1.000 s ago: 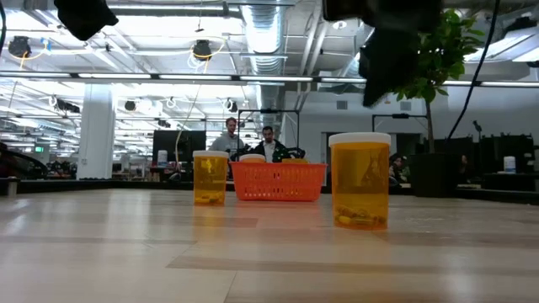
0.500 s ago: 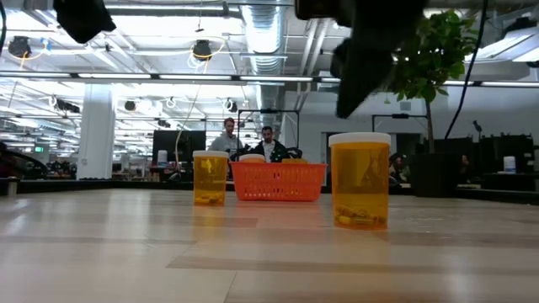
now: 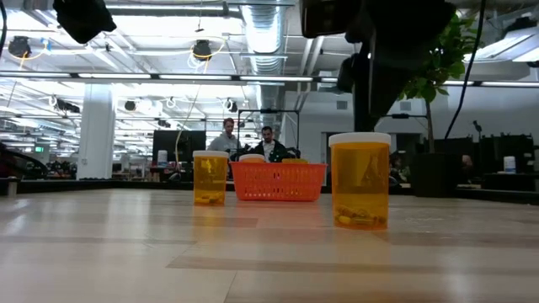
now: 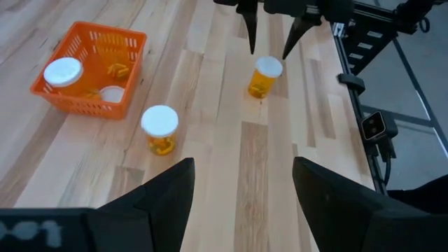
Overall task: Pick and place pill bottles into a basket
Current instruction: Put the orange pill bottle into the orange bin
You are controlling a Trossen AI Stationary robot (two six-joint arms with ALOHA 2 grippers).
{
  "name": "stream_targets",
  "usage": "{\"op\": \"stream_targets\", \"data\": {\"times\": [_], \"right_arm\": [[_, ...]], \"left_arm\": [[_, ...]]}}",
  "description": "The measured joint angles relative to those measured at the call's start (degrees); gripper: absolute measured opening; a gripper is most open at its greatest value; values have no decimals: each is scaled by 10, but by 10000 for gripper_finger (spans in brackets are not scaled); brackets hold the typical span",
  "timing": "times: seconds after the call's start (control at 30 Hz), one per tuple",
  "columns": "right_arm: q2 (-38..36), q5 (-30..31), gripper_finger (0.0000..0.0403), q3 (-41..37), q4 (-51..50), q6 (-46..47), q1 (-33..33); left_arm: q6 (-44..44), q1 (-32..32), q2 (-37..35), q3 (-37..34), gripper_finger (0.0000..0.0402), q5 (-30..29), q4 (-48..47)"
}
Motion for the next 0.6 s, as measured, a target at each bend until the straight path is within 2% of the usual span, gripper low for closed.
{"op": "stream_targets", "data": {"times": [0.6], "right_arm": [[0, -1, 239, 0, 14, -149, -1]], "left_arm": [[2, 0, 0, 0, 232, 0, 0]]}}
